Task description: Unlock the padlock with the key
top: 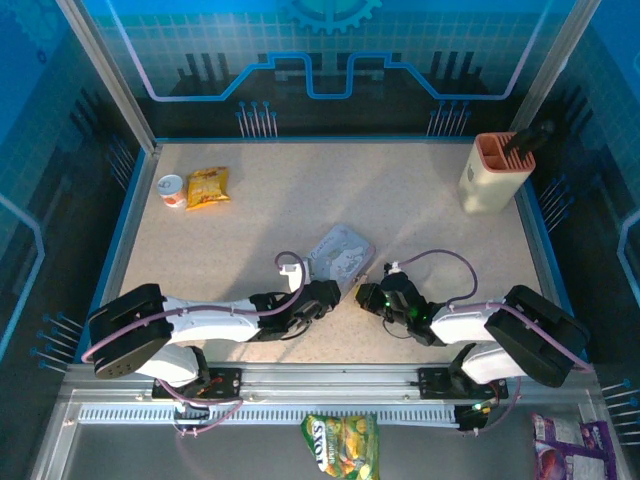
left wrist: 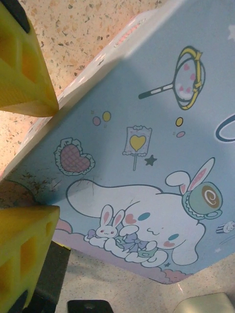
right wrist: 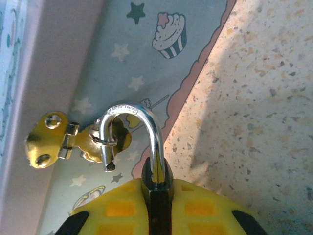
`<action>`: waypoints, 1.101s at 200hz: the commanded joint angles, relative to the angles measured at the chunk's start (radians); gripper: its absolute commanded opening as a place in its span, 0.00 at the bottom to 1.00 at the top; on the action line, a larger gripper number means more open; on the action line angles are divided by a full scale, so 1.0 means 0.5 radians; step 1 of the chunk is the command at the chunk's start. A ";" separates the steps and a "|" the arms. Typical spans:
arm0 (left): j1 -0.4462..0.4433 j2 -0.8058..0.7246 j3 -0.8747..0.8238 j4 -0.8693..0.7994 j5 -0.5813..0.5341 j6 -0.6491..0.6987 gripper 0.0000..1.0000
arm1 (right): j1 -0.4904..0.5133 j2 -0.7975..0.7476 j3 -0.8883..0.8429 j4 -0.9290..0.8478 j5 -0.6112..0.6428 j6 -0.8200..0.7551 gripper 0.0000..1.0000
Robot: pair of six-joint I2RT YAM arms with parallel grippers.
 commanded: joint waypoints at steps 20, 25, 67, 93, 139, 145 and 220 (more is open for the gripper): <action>-0.037 0.071 -0.071 -0.363 0.092 0.004 0.50 | -0.055 -0.015 0.037 0.129 0.041 0.147 0.00; -0.037 0.070 -0.071 -0.365 0.092 0.006 0.50 | -0.055 -0.018 0.040 0.123 0.037 0.149 0.00; -0.038 0.070 -0.078 -0.356 0.098 0.006 0.50 | -0.061 -0.016 0.035 0.129 0.038 0.224 0.00; -0.040 0.073 -0.072 -0.357 0.111 0.005 0.50 | -0.062 -0.049 0.086 -0.029 0.057 0.228 0.00; -0.046 0.043 -0.093 -0.361 0.099 -0.011 0.50 | -0.051 -0.133 0.246 -0.463 0.181 0.076 0.00; -0.046 0.034 -0.096 -0.357 0.098 -0.013 0.50 | -0.049 -0.134 0.273 -0.524 0.209 0.036 0.00; -0.043 -0.040 -0.112 -0.403 0.050 0.023 0.52 | -0.055 -0.149 0.289 -0.600 0.270 -0.103 0.00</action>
